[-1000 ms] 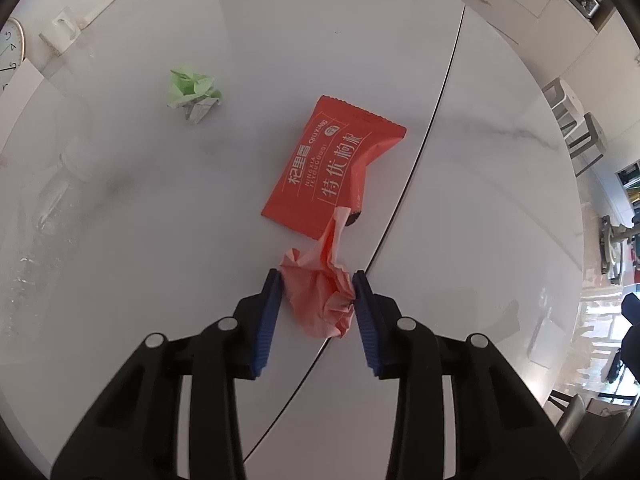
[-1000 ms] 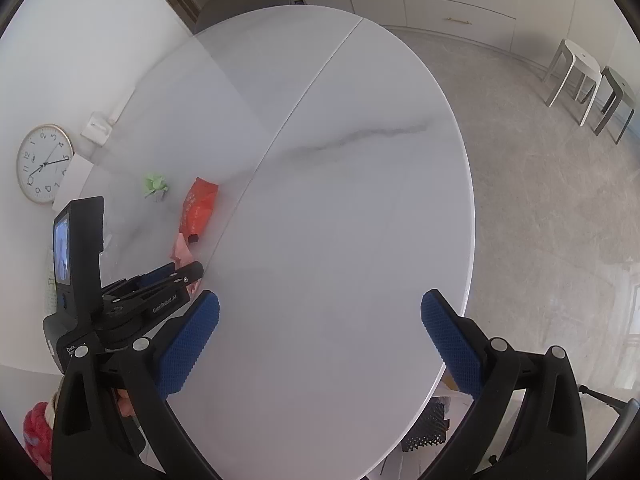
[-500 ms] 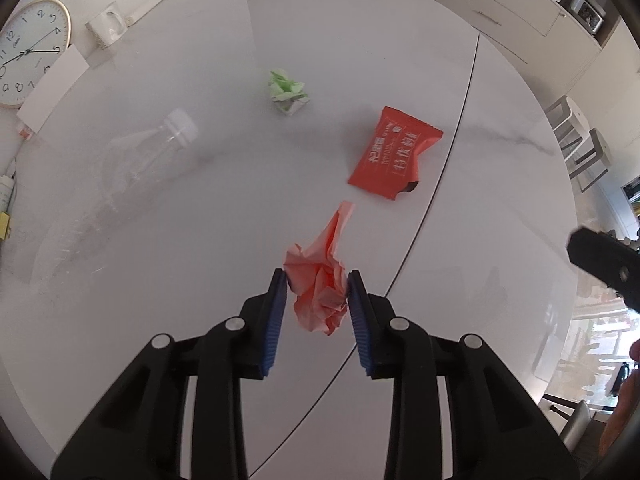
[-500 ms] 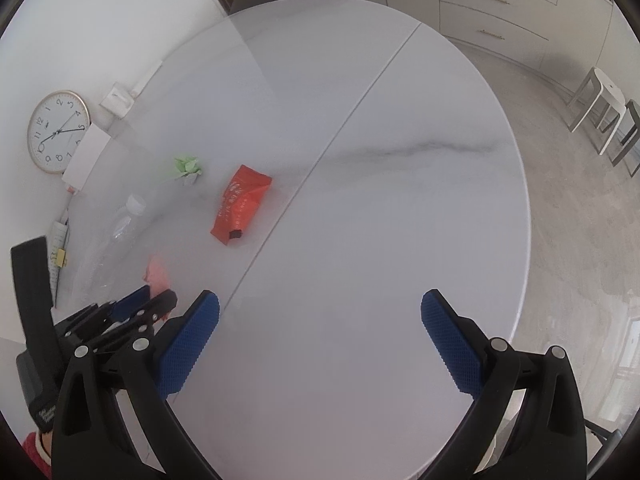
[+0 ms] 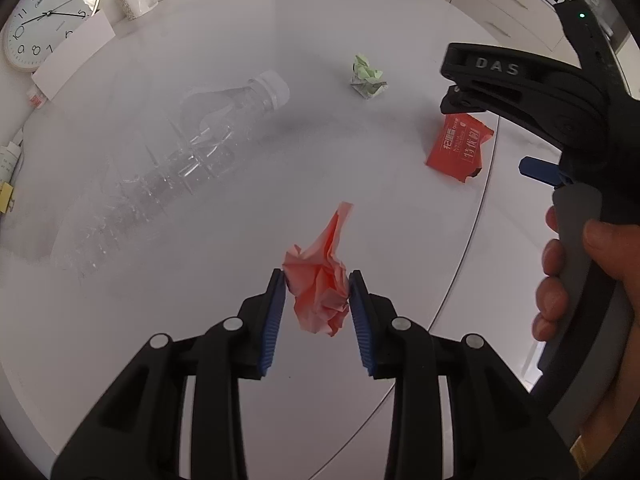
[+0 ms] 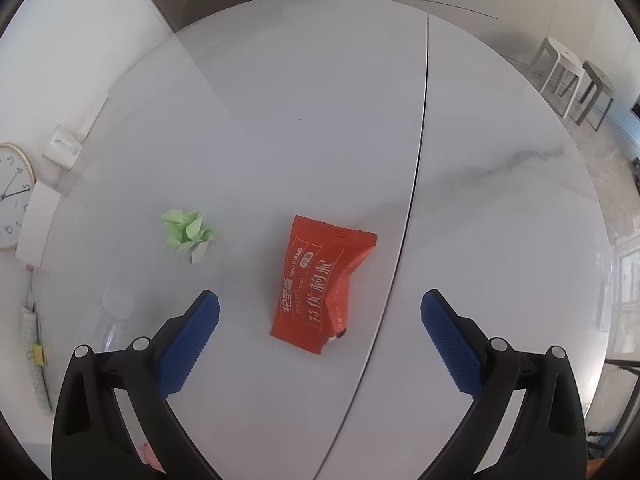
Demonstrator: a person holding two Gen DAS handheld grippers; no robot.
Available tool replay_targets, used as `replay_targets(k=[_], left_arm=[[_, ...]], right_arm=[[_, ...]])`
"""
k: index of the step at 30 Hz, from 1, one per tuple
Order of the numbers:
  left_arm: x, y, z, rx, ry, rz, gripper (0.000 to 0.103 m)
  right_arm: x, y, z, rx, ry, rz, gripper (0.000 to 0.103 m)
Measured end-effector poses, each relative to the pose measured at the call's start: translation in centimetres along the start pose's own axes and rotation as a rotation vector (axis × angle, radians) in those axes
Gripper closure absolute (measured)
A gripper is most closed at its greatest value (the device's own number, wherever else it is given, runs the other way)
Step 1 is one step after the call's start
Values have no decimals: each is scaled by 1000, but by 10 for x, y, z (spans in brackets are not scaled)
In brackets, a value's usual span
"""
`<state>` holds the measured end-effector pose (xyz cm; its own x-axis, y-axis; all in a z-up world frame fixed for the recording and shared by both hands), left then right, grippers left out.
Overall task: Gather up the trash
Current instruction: 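Grasp the red snack wrapper with the right gripper while the left holds the tissue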
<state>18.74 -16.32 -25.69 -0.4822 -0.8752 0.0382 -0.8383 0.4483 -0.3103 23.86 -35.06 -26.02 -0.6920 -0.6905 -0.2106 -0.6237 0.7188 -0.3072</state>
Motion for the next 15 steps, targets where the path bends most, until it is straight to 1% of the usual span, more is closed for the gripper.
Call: replay_targets(k=[3, 4, 8, 9, 10, 11, 12, 14, 15], left_arm=[[-8, -5, 4, -2, 10, 14, 70], [-10, -7, 5, -3, 9, 22, 70], [-19, -12, 8, -1, 4, 47, 70], [-20, -14, 9, -1, 7, 49, 70], [-23, -16, 11, -2, 9, 49, 70], [-24, -17, 12, -3, 13, 50, 70], [-25, -19, 13, -3, 16, 50, 70], [-26, -21, 14, -2, 23, 55, 70], [-25, -22, 15, 1, 26, 56, 70]], right_arm=[[-11, 4, 10, 21, 57, 14, 4], [-14, 5, 12, 33, 72, 17, 10], [-23, 8, 20, 44, 94, 11, 17], [-23, 8, 21, 43, 94, 10, 24], [-23, 8, 23, 39, 87, 11, 36], [-21, 9, 26, 27, 79, 12, 43], [-19, 9, 27, 13, 68, 15, 58], [-16, 7, 26, 14, 43, 1, 62], [-15, 8, 26, 8, 33, -16, 63]])
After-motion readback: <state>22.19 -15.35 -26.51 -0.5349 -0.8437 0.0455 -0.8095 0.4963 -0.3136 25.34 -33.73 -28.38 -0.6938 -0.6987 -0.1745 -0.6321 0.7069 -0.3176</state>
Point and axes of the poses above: each gripper's, at about its wrist camera, not at the fingertips, and z roughly the way its jaws point, x to its right, y to its underside, the point moved 6 cm from there along z, roughly the way its jaws point, and after that the axes turned 8 degrees about z, right-handed, at the moved point
